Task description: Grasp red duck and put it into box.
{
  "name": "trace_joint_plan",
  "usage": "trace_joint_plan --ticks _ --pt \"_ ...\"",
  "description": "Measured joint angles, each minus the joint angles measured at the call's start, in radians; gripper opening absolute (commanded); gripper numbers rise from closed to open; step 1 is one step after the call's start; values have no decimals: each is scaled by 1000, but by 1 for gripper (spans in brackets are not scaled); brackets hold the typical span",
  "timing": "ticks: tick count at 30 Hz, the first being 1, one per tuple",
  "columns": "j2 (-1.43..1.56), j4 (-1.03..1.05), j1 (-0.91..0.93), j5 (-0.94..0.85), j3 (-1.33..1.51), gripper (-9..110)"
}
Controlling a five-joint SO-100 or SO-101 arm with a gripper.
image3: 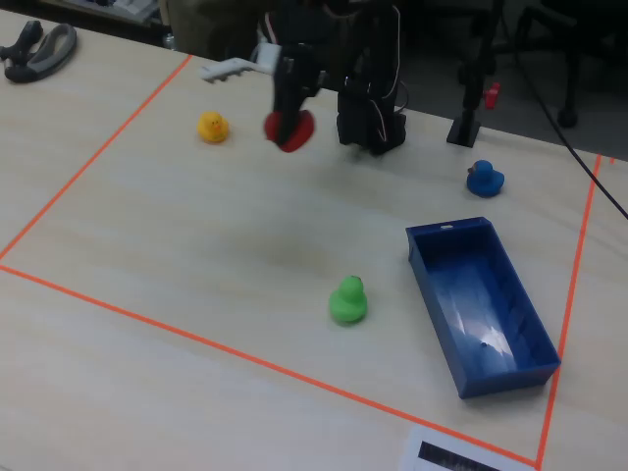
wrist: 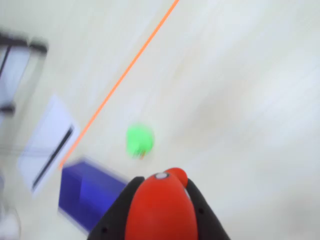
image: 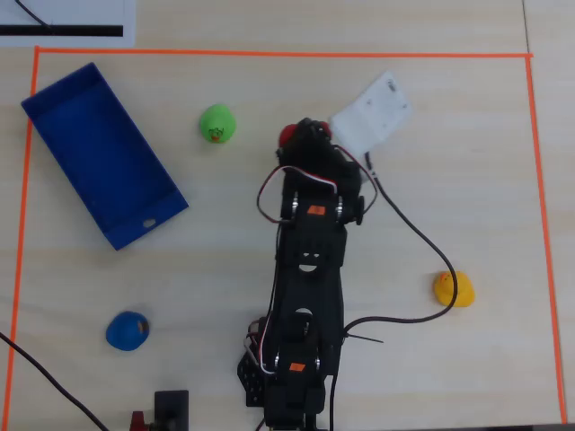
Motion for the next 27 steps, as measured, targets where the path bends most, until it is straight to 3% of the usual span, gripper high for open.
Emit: trace_joint_plan --ticks 10,27 --pt "-51 95 -477 117 -55 0" --pt "-554 -206 -784 126 -327 0"
